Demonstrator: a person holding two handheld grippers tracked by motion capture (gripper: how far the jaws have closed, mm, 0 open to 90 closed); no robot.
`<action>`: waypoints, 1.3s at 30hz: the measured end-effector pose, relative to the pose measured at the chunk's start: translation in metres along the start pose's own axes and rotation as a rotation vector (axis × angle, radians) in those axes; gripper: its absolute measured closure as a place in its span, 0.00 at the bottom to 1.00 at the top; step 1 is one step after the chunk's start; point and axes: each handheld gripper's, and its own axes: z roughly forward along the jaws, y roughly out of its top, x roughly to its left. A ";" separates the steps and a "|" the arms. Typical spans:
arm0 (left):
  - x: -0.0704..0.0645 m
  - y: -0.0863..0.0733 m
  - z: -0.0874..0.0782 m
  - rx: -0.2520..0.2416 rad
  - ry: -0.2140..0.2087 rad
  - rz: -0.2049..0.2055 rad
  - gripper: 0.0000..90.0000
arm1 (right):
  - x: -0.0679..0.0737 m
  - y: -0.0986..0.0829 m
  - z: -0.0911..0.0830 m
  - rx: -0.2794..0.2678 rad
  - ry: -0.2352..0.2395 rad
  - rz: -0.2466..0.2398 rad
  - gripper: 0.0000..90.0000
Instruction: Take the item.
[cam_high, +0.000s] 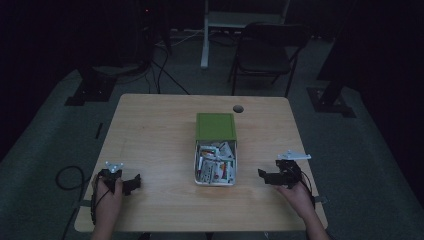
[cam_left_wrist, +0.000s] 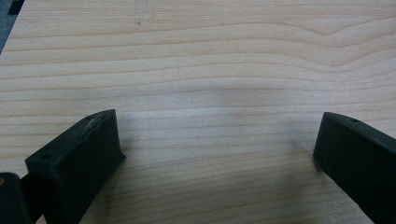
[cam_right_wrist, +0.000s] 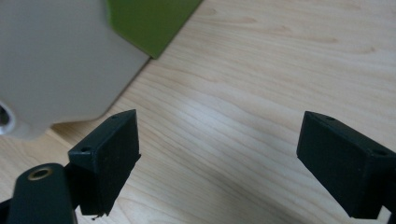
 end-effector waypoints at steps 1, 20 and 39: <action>0.000 0.000 0.000 0.000 0.000 0.000 0.01 | 0.001 0.002 -0.001 -0.001 0.003 -0.005 0.14; 0.000 0.000 0.000 0.000 0.000 0.000 0.01 | 0.026 0.032 -0.013 -0.042 0.094 -0.067 0.14; 0.000 0.000 0.000 0.000 0.000 0.000 0.01 | 0.051 0.056 -0.017 -0.069 0.177 -0.134 0.16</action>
